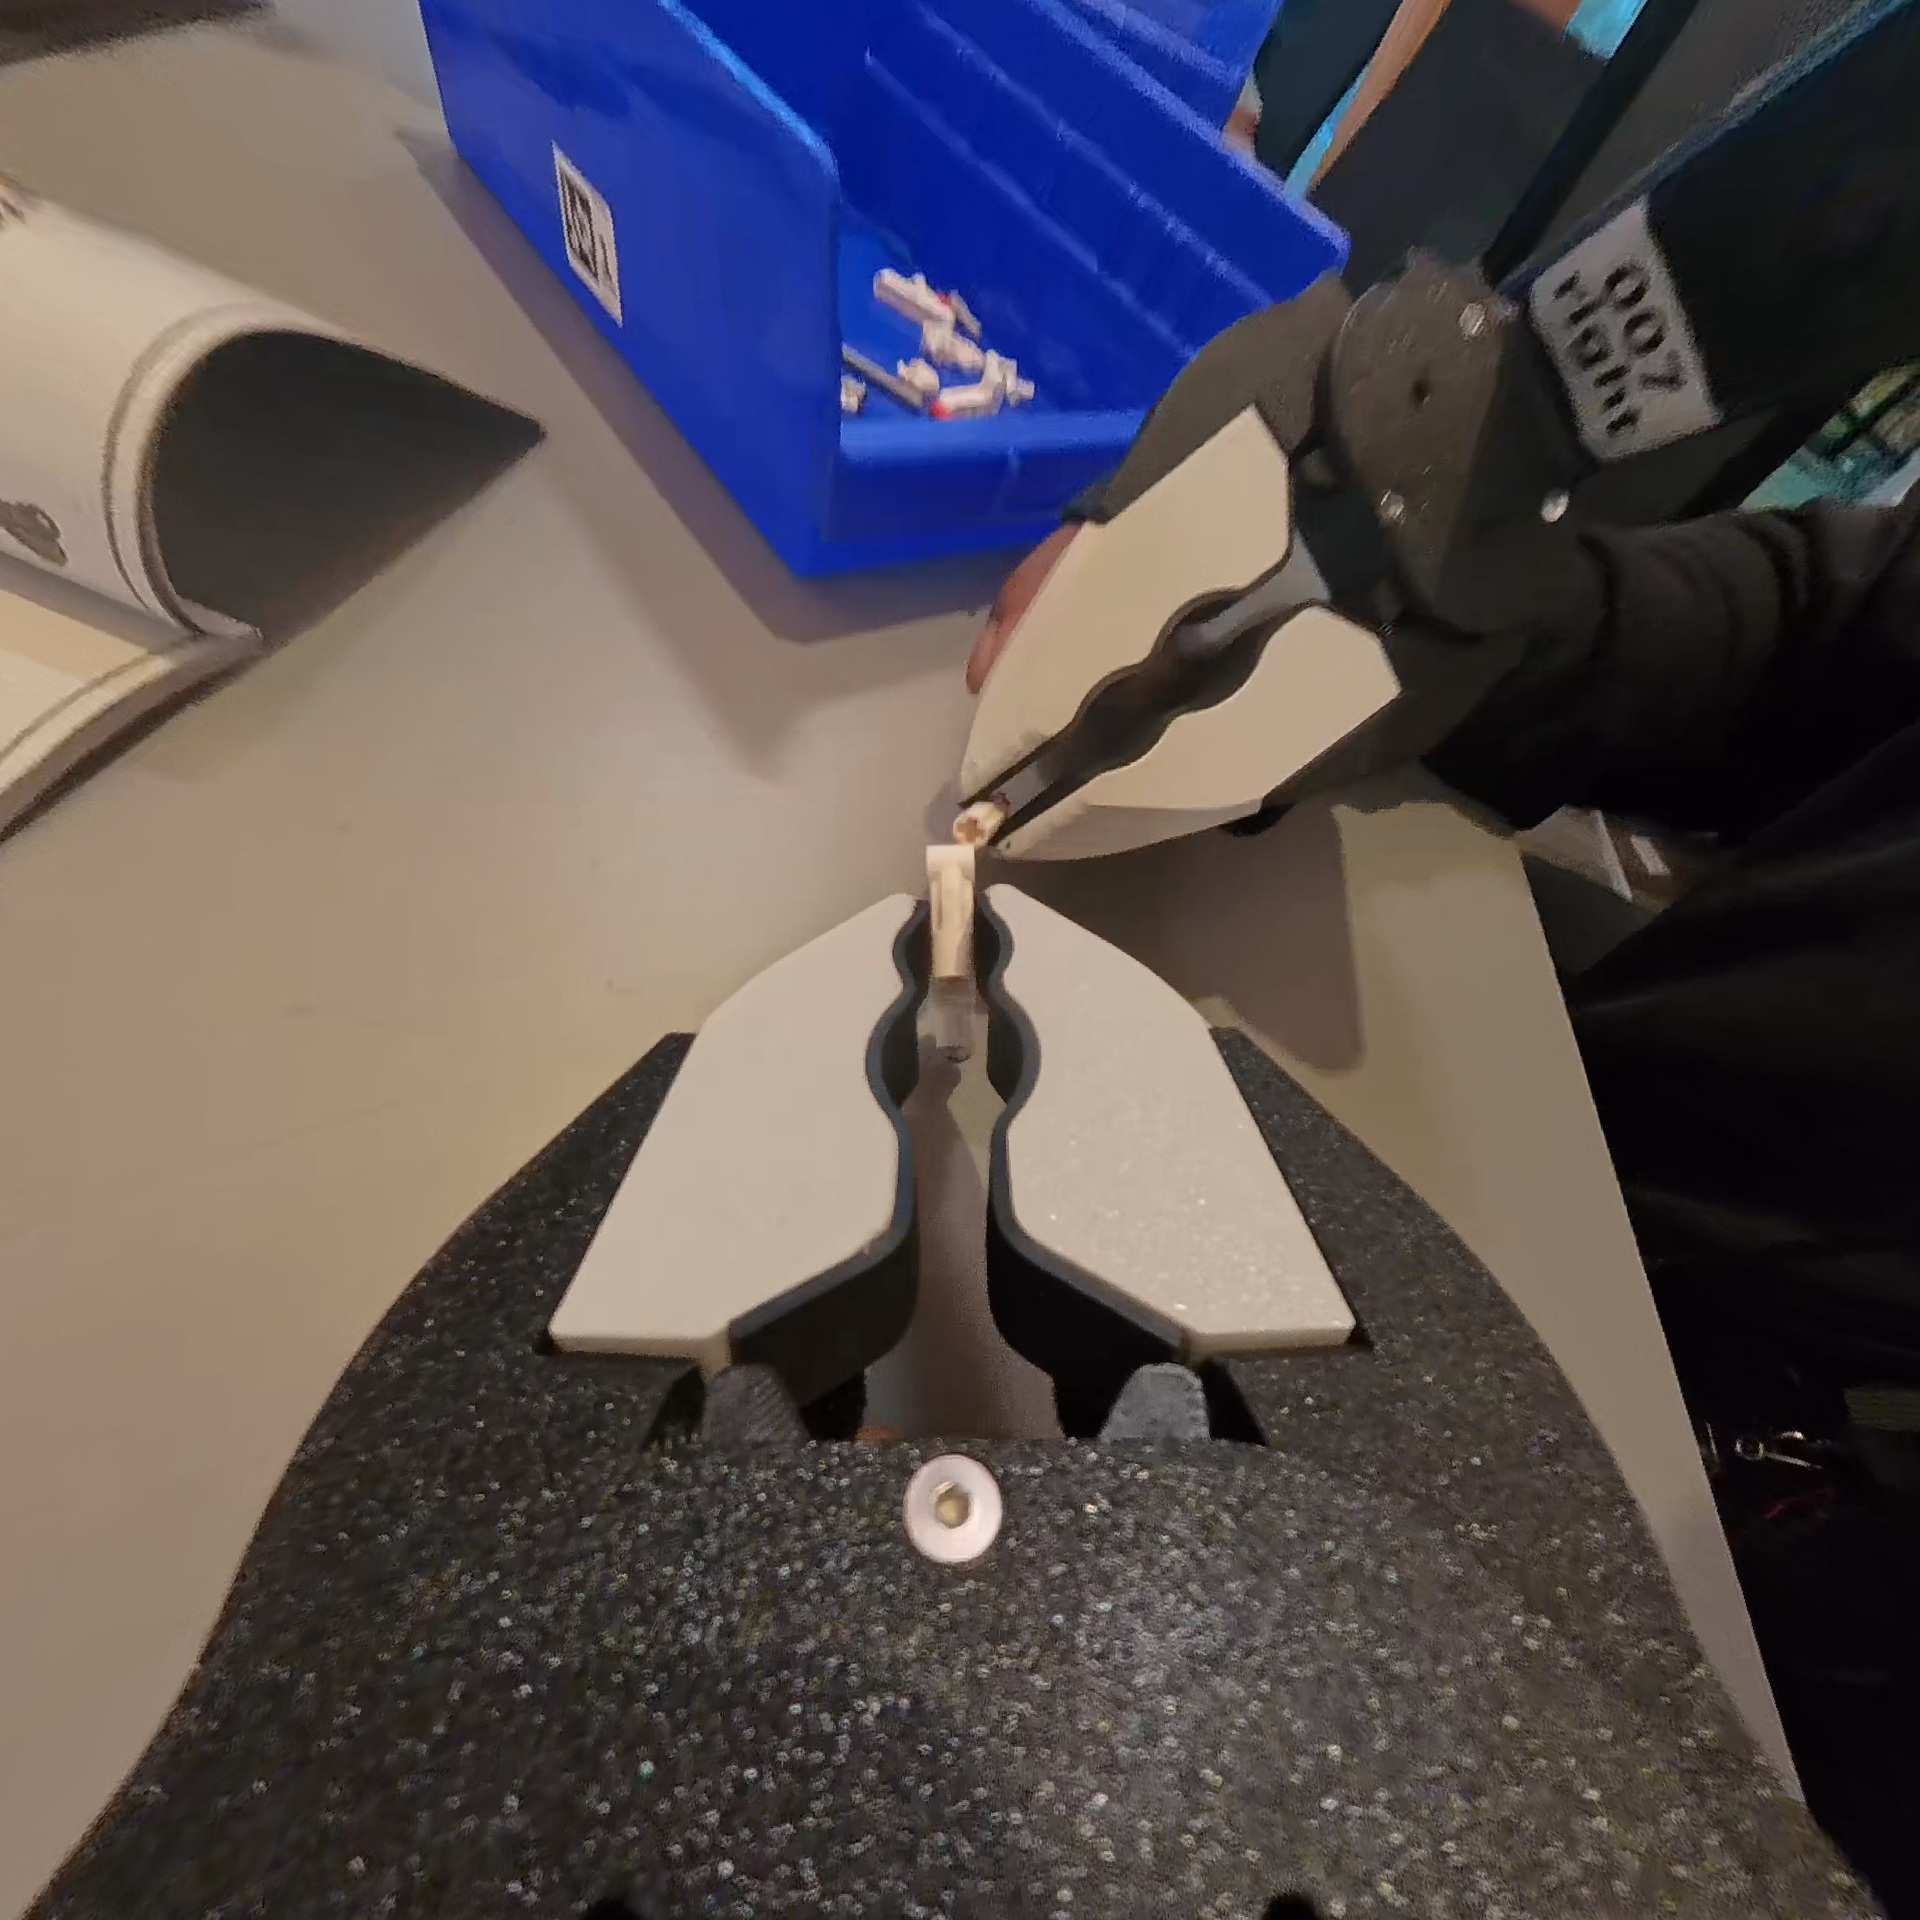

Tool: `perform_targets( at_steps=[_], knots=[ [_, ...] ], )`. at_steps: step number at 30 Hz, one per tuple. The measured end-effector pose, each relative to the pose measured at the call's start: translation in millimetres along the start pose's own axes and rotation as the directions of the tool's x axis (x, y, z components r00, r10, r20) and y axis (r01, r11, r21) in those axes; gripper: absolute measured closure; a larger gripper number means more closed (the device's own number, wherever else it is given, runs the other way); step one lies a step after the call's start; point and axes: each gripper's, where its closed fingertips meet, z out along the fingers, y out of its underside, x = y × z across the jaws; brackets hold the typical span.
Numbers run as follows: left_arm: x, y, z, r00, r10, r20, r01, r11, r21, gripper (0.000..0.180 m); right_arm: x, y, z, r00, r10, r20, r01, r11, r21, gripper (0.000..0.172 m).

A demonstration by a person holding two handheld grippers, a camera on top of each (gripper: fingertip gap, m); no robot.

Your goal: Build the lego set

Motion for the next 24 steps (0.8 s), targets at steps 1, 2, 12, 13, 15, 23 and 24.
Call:
perform_targets(
  at_steps=[1, 2, 12, 13, 15, 23, 24],
  knots=[
    [1, -4, -1, 1.0, 0.001, -0.006, -0.001, 1.0, 0.03, 0.173, 1, 0, -1, 1.0, -0.006, -0.006, 0.006, 1.0, 0.011, 0.165],
    [1, -8, -3, 1.0, 0.0, -0.014, 0.001, 0.998, 0.057, 0.173, 2, -1, -1, 1.0, -0.002, -0.01, 0.002, 1.0, 0.022, 0.165],
    [6, -17, -8, 0.997, 0.022, -0.076, -0.012, 0.991, 0.132, 0.173, 3, -7, -5, 0.997, 0.068, 0.043, -0.072, 0.993, 0.096, 0.165],
    [6, -16, -7, 0.997, 0.021, -0.076, -0.011, 0.992, 0.127, 0.173, 4, -8, -5, 0.997, 0.068, 0.04, -0.071, 0.993, 0.097, 0.165],
    [5, -15, -6, 0.997, 0.017, -0.076, -0.008, 0.993, 0.118, 0.173, 4, -9, -5, 0.998, 0.062, 0.031, -0.065, 0.993, 0.098, 0.165],
    [10, -12, -5, 0.992, 0.02, -0.121, -0.009, 0.996, 0.09, 0.173, 1, -10, -6, 0.996, 0.068, 0.061, -0.074, 0.992, 0.1, 0.165],
    [12, -11, -5, 0.991, 0.033, -0.132, -0.022, 0.996, 0.084, 0.173, -1, -11, -7, 0.995, 0.068, 0.079, -0.076, 0.992, 0.104, 0.166]
  ],
)
